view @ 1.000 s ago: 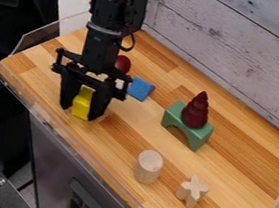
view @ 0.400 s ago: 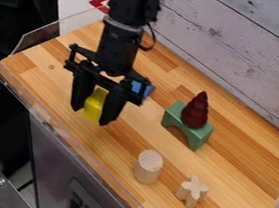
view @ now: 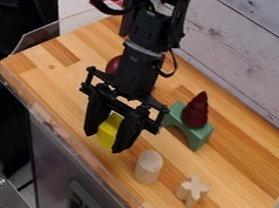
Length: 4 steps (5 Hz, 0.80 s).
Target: Move the the Yellow Object to the centre of the table
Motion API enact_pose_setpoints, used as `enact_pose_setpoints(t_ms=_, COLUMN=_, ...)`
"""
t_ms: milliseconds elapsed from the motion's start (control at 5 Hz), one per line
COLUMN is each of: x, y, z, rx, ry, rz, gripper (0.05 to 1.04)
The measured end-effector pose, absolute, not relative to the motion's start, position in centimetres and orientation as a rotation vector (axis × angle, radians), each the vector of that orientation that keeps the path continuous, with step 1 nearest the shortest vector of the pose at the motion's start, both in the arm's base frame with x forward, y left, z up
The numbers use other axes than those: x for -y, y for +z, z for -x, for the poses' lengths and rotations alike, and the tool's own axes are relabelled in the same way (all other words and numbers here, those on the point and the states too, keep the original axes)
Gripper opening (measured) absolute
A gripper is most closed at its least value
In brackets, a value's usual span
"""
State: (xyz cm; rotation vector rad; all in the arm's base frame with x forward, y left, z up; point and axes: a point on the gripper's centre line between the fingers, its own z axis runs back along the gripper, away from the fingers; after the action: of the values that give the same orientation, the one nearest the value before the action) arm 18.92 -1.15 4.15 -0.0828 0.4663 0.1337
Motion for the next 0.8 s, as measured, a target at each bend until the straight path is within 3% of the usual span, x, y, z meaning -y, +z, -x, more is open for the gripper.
enact_pose_setpoints(t_ms=400, x=1.3, y=1.8, z=-18.6, rx=-0.555, ry=0.128, rz=0.086, gripper=0.561)
enact_pose_setpoints(t_ms=800, x=1.2, y=1.6, z=-18.9, rx=-0.542, ry=0.122, rz=0.091, gripper=0.560)
